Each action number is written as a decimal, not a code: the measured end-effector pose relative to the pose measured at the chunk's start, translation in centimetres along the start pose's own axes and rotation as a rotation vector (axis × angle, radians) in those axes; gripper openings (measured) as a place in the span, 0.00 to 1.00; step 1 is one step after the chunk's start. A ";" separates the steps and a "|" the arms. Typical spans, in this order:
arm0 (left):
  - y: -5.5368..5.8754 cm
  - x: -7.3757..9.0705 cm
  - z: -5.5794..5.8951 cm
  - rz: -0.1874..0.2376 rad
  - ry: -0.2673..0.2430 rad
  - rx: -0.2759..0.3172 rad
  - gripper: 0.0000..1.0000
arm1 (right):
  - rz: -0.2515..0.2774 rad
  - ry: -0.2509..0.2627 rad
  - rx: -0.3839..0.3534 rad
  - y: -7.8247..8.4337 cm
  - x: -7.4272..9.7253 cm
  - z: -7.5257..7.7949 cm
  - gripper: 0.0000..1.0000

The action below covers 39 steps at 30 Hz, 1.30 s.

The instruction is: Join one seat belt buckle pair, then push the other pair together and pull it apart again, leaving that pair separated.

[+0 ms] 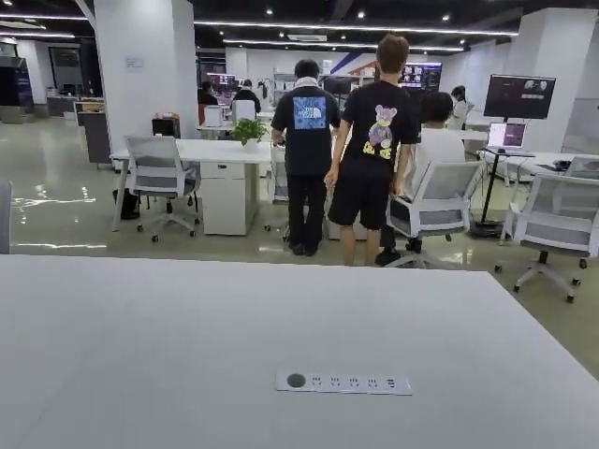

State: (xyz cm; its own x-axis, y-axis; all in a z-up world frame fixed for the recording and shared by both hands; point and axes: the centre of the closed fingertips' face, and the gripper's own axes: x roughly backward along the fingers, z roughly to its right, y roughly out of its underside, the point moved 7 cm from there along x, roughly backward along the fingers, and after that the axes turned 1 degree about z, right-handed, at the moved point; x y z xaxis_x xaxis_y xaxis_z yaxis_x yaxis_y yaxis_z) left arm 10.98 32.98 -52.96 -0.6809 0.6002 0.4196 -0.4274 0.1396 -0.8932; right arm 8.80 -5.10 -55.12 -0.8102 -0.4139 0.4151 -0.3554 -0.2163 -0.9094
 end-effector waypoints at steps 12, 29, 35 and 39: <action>-0.1 0.0 0.1 0.005 -0.001 0.000 1.00 | 0.005 0.003 -0.001 0.0 0.0 0.1 0.94; -0.3 0.2 0.1 0.002 -0.001 -0.005 1.00 | 0.005 0.004 -0.001 -0.6 0.5 -0.1 0.93; -0.4 0.2 0.1 0.002 -0.001 -0.008 1.00 | 0.005 0.000 0.003 -0.6 0.4 -0.2 0.93; -0.4 0.2 0.3 -0.001 0.002 -0.011 1.00 | 0.005 -0.002 0.003 -0.7 0.5 -0.1 0.94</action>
State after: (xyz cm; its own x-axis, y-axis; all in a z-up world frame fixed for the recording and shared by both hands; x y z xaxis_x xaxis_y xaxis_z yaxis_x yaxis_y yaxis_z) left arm 10.86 32.85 -52.48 -0.6793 0.6015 0.4205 -0.4220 0.1486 -0.8943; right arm 8.58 -5.02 -54.25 -0.8111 -0.4168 0.4103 -0.3497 -0.2167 -0.9114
